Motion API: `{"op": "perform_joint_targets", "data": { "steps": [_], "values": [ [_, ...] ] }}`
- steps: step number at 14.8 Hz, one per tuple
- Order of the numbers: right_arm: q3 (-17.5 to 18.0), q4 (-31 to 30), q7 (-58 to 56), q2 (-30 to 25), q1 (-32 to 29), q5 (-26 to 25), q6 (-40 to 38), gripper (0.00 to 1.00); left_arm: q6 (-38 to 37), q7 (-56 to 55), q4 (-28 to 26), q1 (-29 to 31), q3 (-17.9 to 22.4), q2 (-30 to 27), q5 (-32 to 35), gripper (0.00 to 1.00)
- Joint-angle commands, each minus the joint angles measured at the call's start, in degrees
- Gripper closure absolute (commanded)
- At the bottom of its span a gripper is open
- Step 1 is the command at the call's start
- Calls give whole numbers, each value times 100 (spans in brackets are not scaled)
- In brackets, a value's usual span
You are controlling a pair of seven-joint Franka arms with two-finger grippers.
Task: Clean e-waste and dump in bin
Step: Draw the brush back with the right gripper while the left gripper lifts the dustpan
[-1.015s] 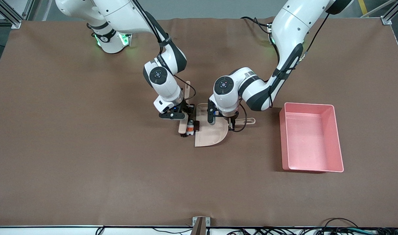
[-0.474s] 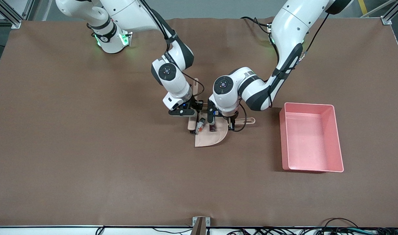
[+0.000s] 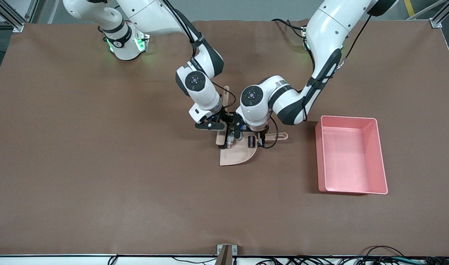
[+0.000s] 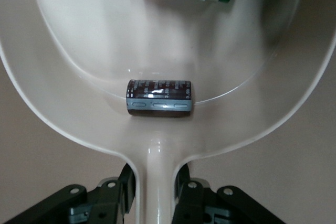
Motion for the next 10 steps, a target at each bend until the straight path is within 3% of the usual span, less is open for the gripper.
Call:
{"op": "perform_joint_targets", "data": {
  "steps": [1,4,7,10],
  "values": [
    [-151,42,-520,-299,-318,45,-748,100,-31,-100,74,-21,-4,77,122,79],
    [-721,-2,-943,-633,-433,36,-1310,99,126,-126,83,5,-4,120,122,80],
    [-1634,-54,-2048,-993,-433,27,-2040,99,478,-170,65,163,-13,121,52,83],
    [-2531,-466,-3286,-1170,-459,36,-2139,99,749,-152,83,190,-30,85,-27,84]
  ]
}}
